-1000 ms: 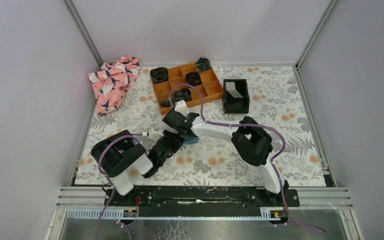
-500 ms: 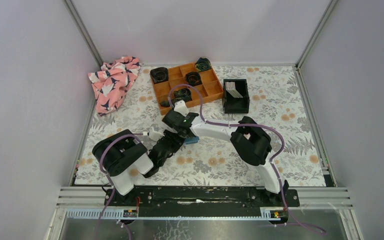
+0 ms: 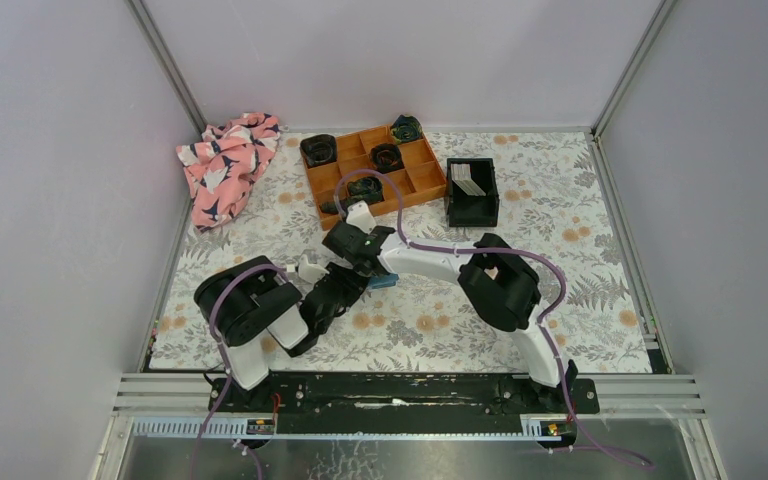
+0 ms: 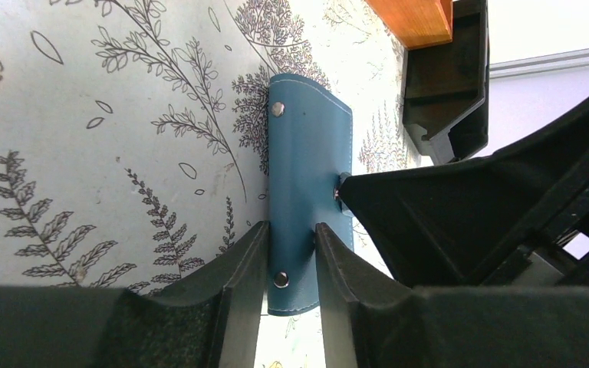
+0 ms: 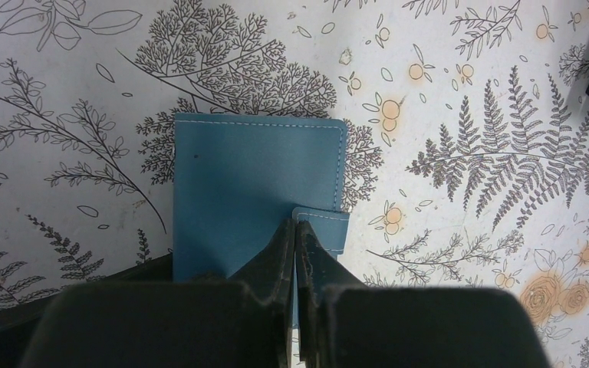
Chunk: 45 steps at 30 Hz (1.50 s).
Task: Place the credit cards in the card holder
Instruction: Close the card holder at the center of the board.
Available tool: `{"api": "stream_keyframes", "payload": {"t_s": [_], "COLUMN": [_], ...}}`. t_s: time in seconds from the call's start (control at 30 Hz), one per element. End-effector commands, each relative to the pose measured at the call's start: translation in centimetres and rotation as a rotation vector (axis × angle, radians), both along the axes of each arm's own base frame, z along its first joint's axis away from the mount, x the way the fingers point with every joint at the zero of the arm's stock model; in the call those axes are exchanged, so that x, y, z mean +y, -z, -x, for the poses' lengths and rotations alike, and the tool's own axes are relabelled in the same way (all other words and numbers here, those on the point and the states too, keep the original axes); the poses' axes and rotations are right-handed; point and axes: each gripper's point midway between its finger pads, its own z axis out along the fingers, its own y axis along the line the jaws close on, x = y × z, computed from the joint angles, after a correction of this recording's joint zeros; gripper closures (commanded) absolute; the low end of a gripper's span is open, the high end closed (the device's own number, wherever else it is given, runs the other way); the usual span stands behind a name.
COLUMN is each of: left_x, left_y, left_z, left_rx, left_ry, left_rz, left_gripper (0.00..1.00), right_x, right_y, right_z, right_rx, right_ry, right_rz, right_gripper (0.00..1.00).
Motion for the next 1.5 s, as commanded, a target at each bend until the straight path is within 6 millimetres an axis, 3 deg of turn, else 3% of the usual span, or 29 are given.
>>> {"api": "stream_keyframes", "payload": {"t_s": [0.0,1.47], "left_x": [2.0,1.8], "left_y": [6.8,7.1], "left_z": [4.3,4.4], "left_rx": [0.208,0.207], "left_ry": [0.089,0.101], "left_rz": [-0.195,-0.170], "left_gripper": [0.64,0.72], "right_x": [1.6,3.7], "right_y": [1.5,6.5], "right_z": [1.4,5.5], "right_rx": [0.053,0.172], "right_ry": [-0.030,-0.072], "right_rz": [-0.008,0.003], "right_gripper": [0.98,0.95]}}
